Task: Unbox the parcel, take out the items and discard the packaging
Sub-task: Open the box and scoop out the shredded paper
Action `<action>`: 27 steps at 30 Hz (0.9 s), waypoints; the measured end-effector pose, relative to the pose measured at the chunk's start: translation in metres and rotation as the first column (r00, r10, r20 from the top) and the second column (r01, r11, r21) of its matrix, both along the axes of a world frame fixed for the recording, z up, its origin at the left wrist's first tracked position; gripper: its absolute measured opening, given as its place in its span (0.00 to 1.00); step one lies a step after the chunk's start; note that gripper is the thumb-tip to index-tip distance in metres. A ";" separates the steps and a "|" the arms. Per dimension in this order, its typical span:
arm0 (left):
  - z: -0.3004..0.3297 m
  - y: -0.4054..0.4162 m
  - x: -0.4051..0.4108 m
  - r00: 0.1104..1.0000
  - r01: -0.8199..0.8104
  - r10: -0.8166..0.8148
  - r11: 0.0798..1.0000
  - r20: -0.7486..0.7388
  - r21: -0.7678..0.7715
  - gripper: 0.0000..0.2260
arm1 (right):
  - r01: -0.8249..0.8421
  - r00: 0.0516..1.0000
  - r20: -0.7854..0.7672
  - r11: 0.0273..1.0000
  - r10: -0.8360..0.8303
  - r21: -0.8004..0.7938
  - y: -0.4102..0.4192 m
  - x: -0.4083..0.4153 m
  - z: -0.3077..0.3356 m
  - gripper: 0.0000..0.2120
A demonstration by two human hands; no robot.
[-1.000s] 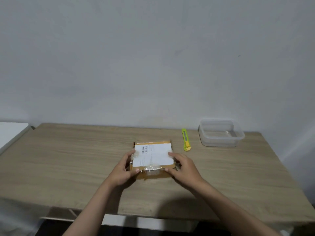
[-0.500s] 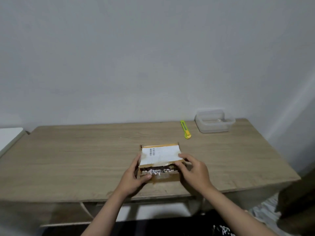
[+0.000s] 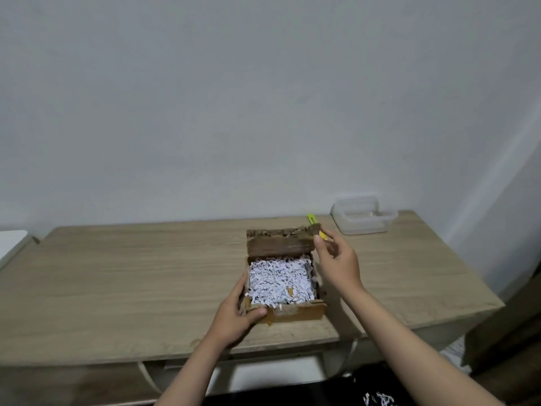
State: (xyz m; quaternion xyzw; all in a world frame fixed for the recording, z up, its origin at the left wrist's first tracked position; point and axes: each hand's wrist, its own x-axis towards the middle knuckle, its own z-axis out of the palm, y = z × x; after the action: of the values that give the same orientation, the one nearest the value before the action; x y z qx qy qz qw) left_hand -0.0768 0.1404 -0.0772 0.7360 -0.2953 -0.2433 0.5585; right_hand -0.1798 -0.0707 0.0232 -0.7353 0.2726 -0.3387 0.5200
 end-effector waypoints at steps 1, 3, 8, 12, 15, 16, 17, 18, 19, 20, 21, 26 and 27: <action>-0.001 0.000 0.000 1.000 -0.005 0.005 1.000 0.006 -0.010 0.48 | -0.030 1.000 0.003 1.000 0.030 0.009 -0.003 0.003 0.000 0.19; 0.002 -0.001 -0.002 1.000 -0.012 0.013 0.999 0.020 -0.037 0.47 | -0.090 0.996 -0.009 0.996 0.091 0.026 -0.010 0.010 -0.005 0.23; 0.006 -0.003 -0.006 0.999 -0.041 0.042 0.998 0.013 -0.057 0.47 | -0.230 0.968 -0.094 0.973 0.232 0.031 -0.023 0.026 -0.019 0.30; 0.009 -0.004 -0.006 0.998 -0.057 0.057 0.997 0.000 -0.046 0.47 | -0.299 0.936 -0.173 0.952 0.306 0.067 -0.030 0.040 -0.029 0.35; 0.010 -0.004 -0.007 0.998 -0.061 0.061 0.998 0.003 -0.036 0.46 | -0.327 0.914 -0.215 0.938 0.344 0.111 -0.037 0.052 -0.039 0.38; 0.010 -0.003 -0.006 0.998 -0.067 0.067 0.997 -0.004 -0.028 0.46 | -0.337 0.904 -0.231 0.932 0.360 0.132 -0.039 0.055 -0.042 0.39; 0.009 -0.003 -0.006 0.997 -0.076 0.075 0.997 -0.013 -0.022 0.45 | -0.347 0.892 -0.249 0.925 0.377 0.157 -0.040 0.057 -0.046 0.39; 0.009 -0.003 -0.006 0.997 -0.079 0.079 0.997 -0.020 -0.011 0.45 | -0.352 0.879 -0.272 0.918 0.392 0.183 -0.039 0.058 -0.048 0.39; 0.008 -0.003 -0.006 0.997 -0.078 0.077 0.997 -0.031 -0.003 0.44 | -0.361 0.864 -0.298 0.912 0.406 0.197 -0.040 0.058 -0.051 0.40; 0.009 -0.002 -0.005 0.996 -0.077 0.077 0.997 -0.044 0.000 0.43 | -0.371 0.849 -0.325 0.908 0.417 0.196 -0.041 0.058 -0.054 0.40; 0.010 -0.002 -0.004 0.996 -0.074 0.074 0.997 -0.057 -0.002 0.42 | -0.381 0.838 -0.342 0.904 0.426 0.193 -0.042 0.057 -0.056 0.42; 0.027 -0.006 0.003 0.997 -0.063 0.066 0.996 -0.044 0.070 0.41 | -0.382 0.855 -0.346 0.921 0.386 0.082 -0.043 0.044 -0.042 0.39; 0.031 -0.010 0.004 0.996 -0.085 0.085 0.992 0.008 0.088 0.40 | -0.366 0.873 -0.346 0.931 0.344 0.003 -0.041 0.037 -0.036 0.36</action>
State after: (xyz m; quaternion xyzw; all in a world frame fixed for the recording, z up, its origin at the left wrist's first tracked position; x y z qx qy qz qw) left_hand -0.0732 0.1308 -0.0464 0.7723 -0.2538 -0.2307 0.5347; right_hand -0.1424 -0.1115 -0.0127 -0.8361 0.2079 -0.1135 0.4948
